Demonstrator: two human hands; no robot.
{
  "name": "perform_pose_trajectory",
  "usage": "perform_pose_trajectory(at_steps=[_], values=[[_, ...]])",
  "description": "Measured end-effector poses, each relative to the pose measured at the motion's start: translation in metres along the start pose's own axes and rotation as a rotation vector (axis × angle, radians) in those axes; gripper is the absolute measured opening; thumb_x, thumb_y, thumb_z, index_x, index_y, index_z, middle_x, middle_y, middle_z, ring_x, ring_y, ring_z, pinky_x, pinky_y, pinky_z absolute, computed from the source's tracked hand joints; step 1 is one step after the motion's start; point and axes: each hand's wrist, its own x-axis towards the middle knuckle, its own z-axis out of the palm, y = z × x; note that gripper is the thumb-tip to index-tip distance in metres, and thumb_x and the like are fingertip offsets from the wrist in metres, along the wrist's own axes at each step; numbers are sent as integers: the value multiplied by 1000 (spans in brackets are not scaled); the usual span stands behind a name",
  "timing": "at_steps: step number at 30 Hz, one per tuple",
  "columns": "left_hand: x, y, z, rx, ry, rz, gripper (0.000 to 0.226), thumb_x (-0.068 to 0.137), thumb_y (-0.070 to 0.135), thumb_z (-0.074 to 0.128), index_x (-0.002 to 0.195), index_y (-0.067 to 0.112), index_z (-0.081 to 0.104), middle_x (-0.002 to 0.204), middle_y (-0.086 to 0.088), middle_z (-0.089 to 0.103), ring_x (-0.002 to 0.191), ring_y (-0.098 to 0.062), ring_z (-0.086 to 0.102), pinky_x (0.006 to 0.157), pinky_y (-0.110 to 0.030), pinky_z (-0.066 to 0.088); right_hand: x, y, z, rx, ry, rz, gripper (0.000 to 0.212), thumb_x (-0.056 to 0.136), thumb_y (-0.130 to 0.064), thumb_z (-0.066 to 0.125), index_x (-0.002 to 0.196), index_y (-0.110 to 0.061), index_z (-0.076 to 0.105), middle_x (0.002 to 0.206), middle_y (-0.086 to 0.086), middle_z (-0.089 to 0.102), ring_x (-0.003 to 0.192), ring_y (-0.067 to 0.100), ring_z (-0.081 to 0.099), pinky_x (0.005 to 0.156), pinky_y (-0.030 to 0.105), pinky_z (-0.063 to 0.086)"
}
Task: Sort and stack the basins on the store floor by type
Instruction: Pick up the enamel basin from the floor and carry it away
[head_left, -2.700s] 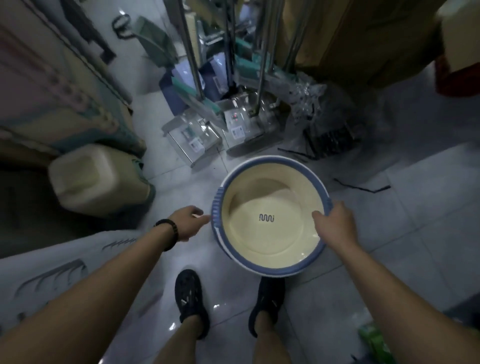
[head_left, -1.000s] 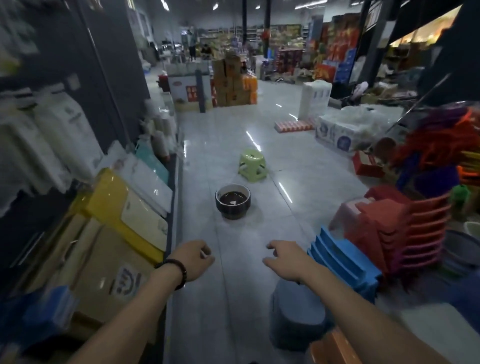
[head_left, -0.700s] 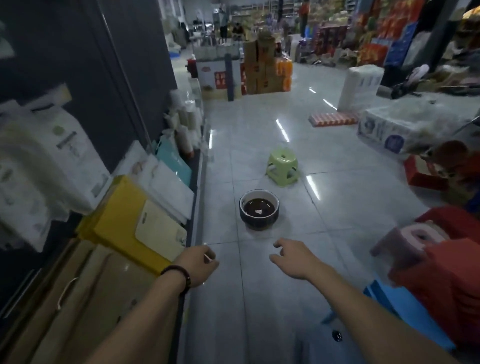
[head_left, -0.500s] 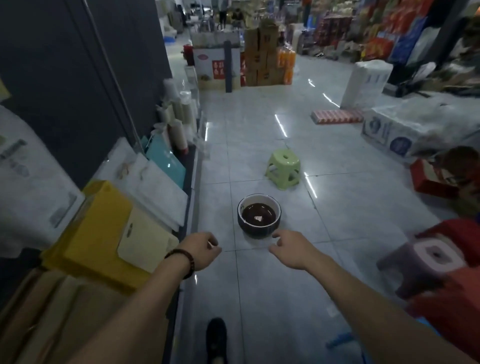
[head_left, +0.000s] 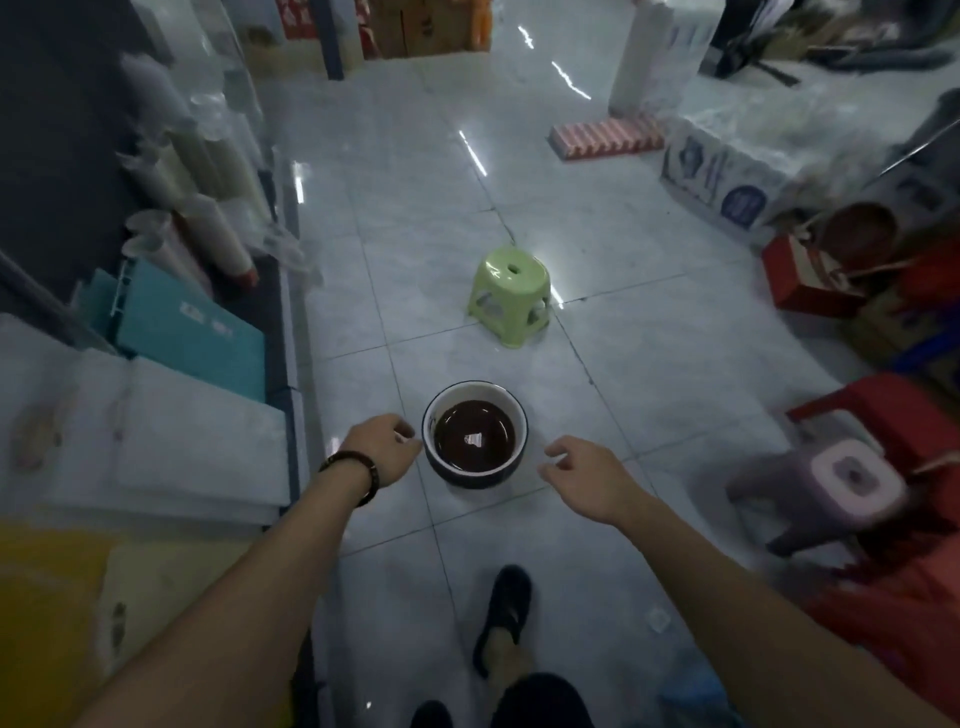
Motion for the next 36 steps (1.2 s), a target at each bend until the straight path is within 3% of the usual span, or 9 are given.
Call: perform_pose_trajectory(at_steps=[6,11,14,16,20,24,28,32,36], values=[[184,3,20,-27,-15,-120,32,95,43,67,120,24,64,113,1,65,102,-22,64,91,-37,55,196,34,12,113,-83,129,38,104,-36,62,135,-14,65,118,4,65,102,18,58,84,26,41],[337,-23,83,-142,-40,-281,40,93,45,68,125,22,66,120,-2,67,107,-26,65,98,-43,57,356,96,61,301,-111,381,26,103,-38,61,116,-17,68,111,10,72,102,30,69,83,37,54],[417,-55,132,-190,-148,-395,47,93,50,68,130,22,62,124,-6,65,107,-28,65,95,-49,59,429,145,100,453,-152,543,20,99,-33,64,94,-14,62,88,13,64,76,27,61,64,36,48],[470,-80,166,-247,-212,-477,46,94,45,70,132,20,59,129,-9,61,111,-28,63,94,-48,59,473,174,125,492,-144,628,16,99,-27,66,93,-13,60,84,13,60,75,25,57,65,36,47],[564,-146,226,-399,-271,-617,58,91,33,77,143,19,54,145,-8,52,129,-28,53,105,-48,54,554,245,192,573,-71,741,30,101,-33,67,111,-5,63,104,13,67,86,26,64,74,40,57],[633,-202,272,-622,-255,-696,69,86,42,79,146,19,51,142,1,46,133,-27,47,110,-50,48,607,298,254,770,-45,832,61,103,-43,67,143,0,55,124,27,63,117,39,64,107,59,52],[675,-243,303,-788,-419,-615,69,68,36,85,131,14,66,134,-15,60,119,-32,60,101,-49,54,640,339,296,1028,-23,804,26,98,-25,70,124,-18,71,133,15,70,110,26,66,110,53,49],[703,-278,321,-910,-643,-519,83,73,35,89,147,18,56,138,-19,61,122,-39,60,108,-58,49,648,374,329,1277,26,787,42,96,-28,66,134,-12,70,124,13,74,119,35,66,114,56,48],[715,-289,332,-925,-709,-503,94,62,49,95,142,14,61,129,-17,68,114,-36,68,95,-51,59,649,393,348,1404,34,755,34,104,-28,51,107,-21,84,108,6,81,95,24,79,77,38,67]])
